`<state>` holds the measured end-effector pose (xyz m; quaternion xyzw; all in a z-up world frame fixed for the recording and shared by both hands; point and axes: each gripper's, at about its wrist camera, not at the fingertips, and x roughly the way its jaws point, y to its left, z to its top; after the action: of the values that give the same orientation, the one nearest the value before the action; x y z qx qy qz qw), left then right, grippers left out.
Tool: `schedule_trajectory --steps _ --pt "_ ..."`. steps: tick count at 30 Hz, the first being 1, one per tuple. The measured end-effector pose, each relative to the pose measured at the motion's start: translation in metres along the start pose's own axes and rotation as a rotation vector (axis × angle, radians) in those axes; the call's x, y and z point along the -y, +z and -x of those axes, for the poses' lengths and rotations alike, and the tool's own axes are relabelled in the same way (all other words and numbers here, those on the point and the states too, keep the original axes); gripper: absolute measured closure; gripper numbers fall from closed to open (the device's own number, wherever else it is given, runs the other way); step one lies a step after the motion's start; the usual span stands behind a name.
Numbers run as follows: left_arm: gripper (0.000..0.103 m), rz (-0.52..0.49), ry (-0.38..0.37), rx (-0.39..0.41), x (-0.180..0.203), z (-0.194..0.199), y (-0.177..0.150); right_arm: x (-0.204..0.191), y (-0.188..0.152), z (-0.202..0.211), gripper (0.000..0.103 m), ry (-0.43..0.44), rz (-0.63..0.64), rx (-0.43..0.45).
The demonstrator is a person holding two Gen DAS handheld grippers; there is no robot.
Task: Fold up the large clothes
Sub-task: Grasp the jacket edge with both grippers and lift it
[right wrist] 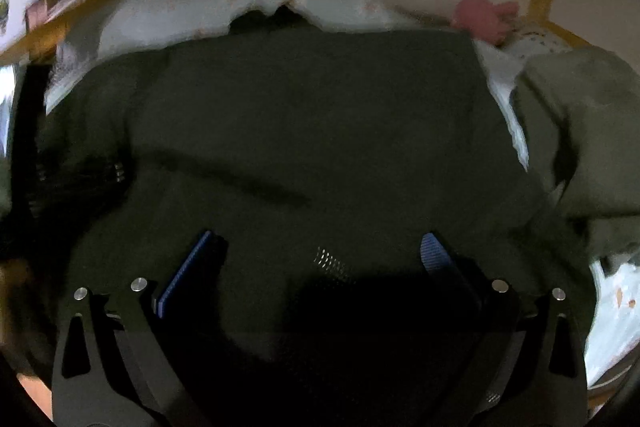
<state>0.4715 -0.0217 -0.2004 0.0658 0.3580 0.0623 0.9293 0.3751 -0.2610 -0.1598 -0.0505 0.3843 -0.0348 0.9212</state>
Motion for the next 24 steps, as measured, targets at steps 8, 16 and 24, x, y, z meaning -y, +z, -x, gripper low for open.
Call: schedule_trajectory --steps 8,16,24 --pt "0.005 -0.052 -0.230 -0.028 -0.030 0.038 -0.009 0.022 -0.026 0.042 0.003 0.091 -0.032 0.104" --pt "0.005 -0.121 -0.234 0.106 -0.121 0.099 -0.063 0.078 -0.062 0.069 0.003 0.090 -0.054 0.143" --pt "0.005 0.176 -0.411 0.020 -0.214 0.089 -0.126 0.103 -0.095 0.073 0.003 0.176 -0.061 0.122"
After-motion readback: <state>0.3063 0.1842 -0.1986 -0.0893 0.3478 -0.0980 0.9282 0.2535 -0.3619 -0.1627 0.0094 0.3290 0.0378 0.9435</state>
